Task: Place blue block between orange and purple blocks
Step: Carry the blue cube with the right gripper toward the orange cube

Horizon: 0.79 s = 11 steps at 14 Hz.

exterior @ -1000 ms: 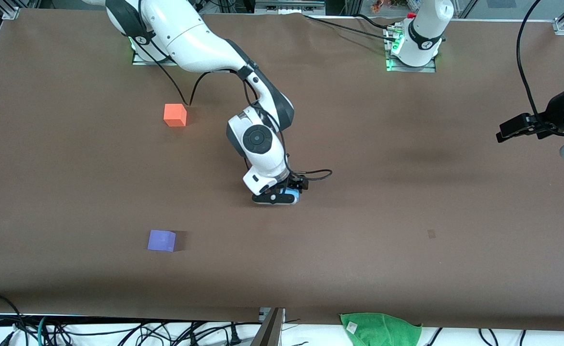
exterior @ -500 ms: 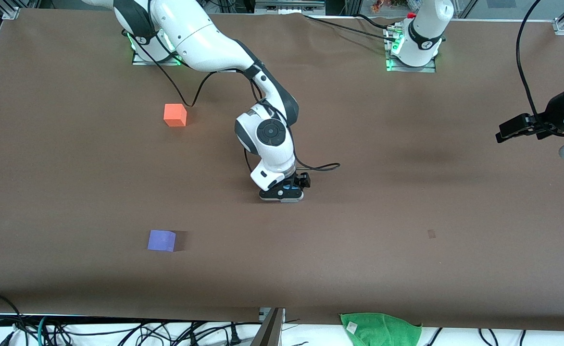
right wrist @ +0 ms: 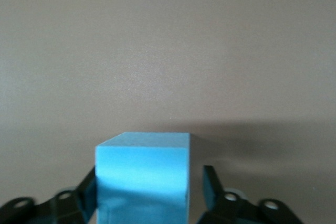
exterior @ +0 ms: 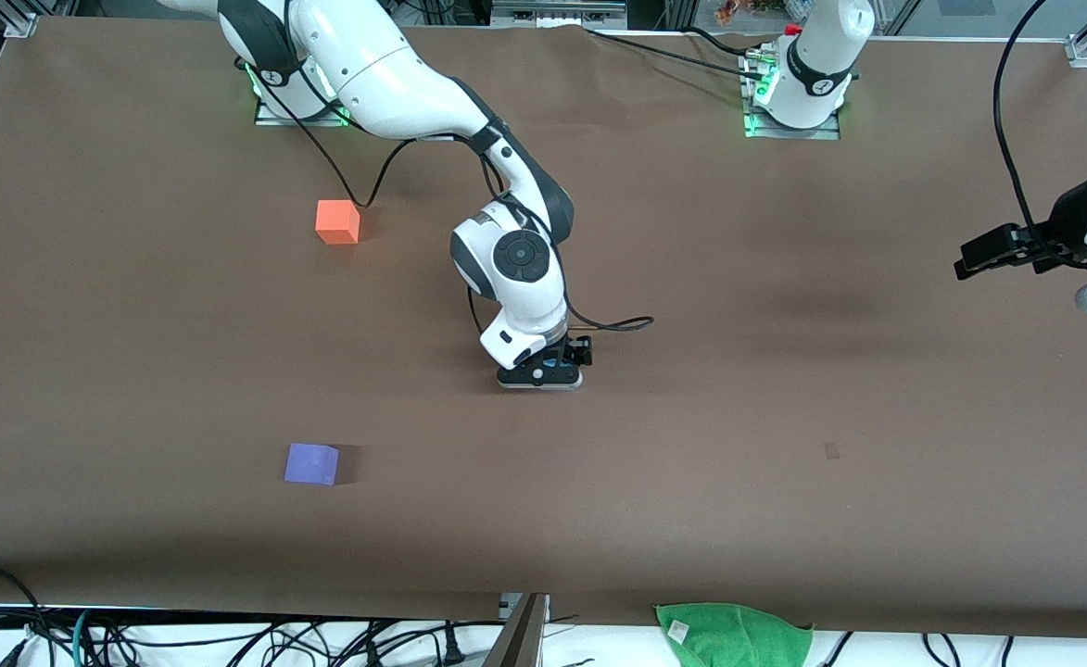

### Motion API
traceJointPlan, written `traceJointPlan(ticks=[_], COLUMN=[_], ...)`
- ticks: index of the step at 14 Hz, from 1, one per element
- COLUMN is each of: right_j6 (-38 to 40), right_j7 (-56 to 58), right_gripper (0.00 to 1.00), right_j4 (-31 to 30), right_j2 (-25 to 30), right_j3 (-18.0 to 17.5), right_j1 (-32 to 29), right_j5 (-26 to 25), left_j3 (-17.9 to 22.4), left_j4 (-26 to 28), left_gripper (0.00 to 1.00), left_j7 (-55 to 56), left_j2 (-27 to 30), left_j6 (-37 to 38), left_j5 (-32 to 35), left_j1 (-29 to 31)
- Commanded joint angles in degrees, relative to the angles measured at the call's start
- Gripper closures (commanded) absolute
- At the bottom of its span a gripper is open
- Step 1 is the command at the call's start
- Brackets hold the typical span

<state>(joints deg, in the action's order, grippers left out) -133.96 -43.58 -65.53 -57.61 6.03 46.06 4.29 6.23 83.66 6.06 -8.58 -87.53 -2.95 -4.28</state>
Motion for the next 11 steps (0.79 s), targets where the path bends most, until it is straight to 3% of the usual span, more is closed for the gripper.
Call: traceJointPlan(ticks=[1, 3, 8, 11], right_j6=[0.28, 1.42, 8.62, 13.9], right_j7=[-2.65, -2.65, 1.65, 8.38], right_gripper=[0.71, 0.91, 0.91, 0.87], right_j4=[1.72, 1.72, 0.93, -7.73], right_j2=[-0.66, -0.4, 4.86, 12.58], right_j3=[0.03, 0.12, 0.12, 0.21], right_j1=[0.09, 0.0, -5.18, -9.57], right_j5=[-0.08, -0.07, 0.1, 0.1], left_j3=[0.01, 0.01, 0.01, 0.01], left_j4=[-2.1, -2.18, -2.18, -2.18], left_gripper=[0.0, 0.0, 0.0, 0.0], left_j7=[-1.31, -1.31, -1.31, -1.23], left_j2=[-1.08, -1.17, -1.17, -1.17], left_j6=[1.22, 1.22, 1.22, 1.22], left_j5=[-0.3, -0.39, -0.48, -0.39], left_j1=[0.68, 0.59, 0.68, 0.59])
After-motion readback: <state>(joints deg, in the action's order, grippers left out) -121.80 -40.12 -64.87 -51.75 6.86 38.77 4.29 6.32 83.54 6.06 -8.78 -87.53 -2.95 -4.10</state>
